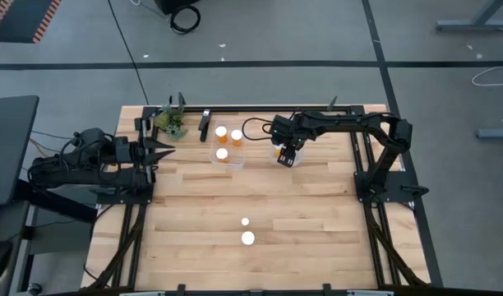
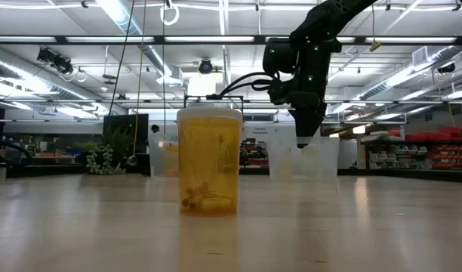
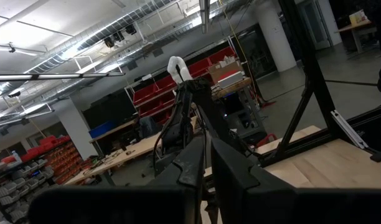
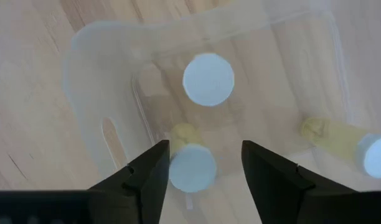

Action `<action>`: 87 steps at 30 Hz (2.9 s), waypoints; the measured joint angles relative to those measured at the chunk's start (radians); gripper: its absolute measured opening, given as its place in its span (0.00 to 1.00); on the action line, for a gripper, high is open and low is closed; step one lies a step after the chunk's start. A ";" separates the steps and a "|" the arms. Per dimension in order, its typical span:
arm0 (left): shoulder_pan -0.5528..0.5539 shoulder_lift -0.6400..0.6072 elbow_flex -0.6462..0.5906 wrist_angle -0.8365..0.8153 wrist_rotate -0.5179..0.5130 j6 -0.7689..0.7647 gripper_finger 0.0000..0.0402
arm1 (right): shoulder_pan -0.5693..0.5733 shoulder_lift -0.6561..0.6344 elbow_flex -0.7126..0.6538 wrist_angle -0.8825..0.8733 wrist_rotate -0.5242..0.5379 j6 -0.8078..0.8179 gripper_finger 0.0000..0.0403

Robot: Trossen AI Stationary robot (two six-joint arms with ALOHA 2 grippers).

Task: Pick and place medicine bottles into bin by pill shape (circle, oval)
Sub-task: Put the small yellow pill bottle in the right transparent bin

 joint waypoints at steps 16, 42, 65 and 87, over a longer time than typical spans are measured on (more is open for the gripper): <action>0.000 0.000 0.000 0.000 0.000 0.000 0.08 | 0.000 0.000 0.000 0.029 0.000 -0.003 0.51; 0.000 0.000 0.000 0.000 0.000 0.000 0.09 | 0.024 0.000 0.001 0.038 0.107 -0.014 0.51; 0.000 0.000 0.000 0.000 0.000 0.000 0.08 | 0.024 0.001 0.020 0.027 0.110 -0.026 0.51; 0.000 0.000 0.000 0.000 0.000 0.000 0.08 | 0.213 0.001 0.327 0.022 0.140 -0.027 0.51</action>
